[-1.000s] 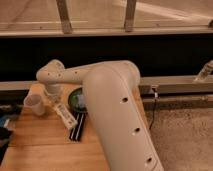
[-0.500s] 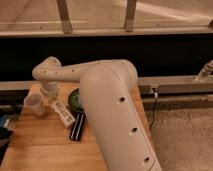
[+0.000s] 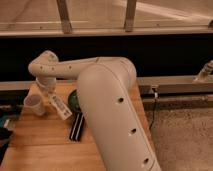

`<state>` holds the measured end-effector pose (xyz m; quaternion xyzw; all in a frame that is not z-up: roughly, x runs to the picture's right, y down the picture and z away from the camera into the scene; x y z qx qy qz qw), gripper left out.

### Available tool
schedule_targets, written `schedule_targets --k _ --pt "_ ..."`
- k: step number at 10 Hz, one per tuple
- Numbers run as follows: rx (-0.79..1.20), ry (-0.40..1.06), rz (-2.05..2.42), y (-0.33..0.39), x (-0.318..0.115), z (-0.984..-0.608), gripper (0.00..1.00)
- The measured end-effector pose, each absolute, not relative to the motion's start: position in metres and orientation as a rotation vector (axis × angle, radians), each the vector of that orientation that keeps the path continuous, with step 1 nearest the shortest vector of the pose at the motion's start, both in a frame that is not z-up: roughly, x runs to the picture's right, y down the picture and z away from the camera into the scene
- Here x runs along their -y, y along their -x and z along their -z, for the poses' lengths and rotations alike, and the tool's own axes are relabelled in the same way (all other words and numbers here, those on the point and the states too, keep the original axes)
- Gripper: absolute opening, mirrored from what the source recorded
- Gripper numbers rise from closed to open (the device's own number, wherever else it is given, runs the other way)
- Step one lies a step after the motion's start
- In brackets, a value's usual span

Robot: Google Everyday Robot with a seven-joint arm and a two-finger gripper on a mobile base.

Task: Stand the bottle upright

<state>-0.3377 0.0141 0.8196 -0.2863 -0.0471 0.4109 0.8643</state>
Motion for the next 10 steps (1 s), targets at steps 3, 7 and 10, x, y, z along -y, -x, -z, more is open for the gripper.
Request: schedule_targets --k 3,7,10 --pt "0.197 0.549 -0.916 0.33 0.005 -0.821 0.0" --pt "0.223 0.528 -0.948 0.325 0.015 -0.823 0.0" --pt "0.253 0.512 -0.954 0.331 0.023 -0.826 0.0"
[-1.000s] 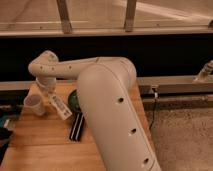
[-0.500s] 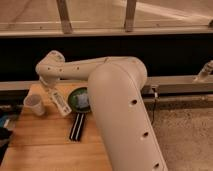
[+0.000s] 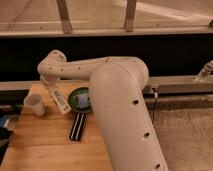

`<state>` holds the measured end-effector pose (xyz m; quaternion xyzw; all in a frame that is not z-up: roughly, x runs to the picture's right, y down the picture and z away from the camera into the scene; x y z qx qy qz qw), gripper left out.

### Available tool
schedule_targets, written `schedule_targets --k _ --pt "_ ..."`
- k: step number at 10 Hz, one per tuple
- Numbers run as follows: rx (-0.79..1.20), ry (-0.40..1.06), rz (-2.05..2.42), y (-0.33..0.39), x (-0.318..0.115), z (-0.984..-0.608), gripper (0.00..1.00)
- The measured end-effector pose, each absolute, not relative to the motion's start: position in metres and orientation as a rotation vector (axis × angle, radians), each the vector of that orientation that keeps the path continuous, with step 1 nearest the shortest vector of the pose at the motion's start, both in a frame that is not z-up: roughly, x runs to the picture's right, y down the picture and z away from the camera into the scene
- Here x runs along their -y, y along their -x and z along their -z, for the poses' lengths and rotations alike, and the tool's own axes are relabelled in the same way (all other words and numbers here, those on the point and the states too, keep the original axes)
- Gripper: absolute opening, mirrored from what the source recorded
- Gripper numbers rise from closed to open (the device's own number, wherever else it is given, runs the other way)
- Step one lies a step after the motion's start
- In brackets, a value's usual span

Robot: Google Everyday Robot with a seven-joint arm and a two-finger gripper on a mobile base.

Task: Stand the bottle upright

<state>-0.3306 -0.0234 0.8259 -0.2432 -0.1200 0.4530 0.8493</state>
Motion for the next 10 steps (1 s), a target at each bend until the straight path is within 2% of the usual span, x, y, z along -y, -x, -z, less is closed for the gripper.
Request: schedule_targets --k 10 --pt "0.418 0.489 -0.978 0.354 0.043 -0.843 0.0"
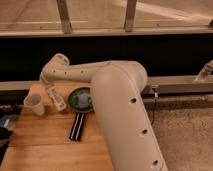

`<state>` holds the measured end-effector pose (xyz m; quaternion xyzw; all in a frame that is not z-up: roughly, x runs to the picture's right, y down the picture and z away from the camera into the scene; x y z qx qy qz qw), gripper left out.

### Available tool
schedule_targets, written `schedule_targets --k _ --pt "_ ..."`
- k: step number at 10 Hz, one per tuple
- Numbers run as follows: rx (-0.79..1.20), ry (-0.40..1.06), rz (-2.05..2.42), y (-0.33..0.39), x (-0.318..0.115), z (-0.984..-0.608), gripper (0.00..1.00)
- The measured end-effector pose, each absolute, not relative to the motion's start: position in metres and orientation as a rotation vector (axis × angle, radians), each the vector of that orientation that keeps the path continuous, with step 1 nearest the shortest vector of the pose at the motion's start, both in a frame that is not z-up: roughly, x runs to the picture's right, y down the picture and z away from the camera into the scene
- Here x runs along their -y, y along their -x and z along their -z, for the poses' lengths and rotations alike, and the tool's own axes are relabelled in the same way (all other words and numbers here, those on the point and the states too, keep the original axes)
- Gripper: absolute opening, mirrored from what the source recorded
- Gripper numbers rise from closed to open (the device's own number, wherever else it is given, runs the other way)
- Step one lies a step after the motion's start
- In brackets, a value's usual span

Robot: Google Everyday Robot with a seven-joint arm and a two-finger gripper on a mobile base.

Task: Stand the bottle upright

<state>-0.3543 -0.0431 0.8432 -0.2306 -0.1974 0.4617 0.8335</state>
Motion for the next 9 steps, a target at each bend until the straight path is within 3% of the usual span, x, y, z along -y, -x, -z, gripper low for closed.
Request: schedule_targets --k 9 --pt "0.479 0.425 -0.979 0.352 0.075 -0.825 0.0"
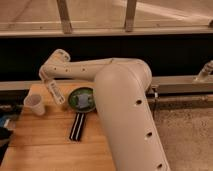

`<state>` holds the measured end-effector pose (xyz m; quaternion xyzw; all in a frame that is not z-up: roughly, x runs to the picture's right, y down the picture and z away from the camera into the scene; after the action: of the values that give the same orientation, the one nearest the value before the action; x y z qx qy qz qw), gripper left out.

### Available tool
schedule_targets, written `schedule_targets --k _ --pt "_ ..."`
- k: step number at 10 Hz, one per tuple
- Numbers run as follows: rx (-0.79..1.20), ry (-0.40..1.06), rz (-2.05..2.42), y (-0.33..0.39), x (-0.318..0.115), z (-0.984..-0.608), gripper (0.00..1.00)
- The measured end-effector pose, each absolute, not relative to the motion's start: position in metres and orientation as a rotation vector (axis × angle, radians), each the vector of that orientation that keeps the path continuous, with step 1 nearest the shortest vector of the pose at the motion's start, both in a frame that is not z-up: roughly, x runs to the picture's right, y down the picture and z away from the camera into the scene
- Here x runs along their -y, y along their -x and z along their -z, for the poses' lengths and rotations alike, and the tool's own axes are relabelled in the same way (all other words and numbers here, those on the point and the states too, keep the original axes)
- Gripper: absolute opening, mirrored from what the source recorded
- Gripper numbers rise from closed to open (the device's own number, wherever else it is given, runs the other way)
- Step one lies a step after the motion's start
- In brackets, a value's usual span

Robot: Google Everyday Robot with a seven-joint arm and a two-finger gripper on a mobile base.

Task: Stand the bottle upright

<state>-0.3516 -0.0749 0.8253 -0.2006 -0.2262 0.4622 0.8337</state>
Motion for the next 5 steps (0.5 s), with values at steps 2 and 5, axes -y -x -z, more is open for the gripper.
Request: schedule_targets --k 2,5 --pt "0.478 0.423 -0.981 0.3497 0.0756 -0.8259 0.0" --pt "0.508 0.369 -1.006 0.3465 0.0776 -0.8276 0.0"
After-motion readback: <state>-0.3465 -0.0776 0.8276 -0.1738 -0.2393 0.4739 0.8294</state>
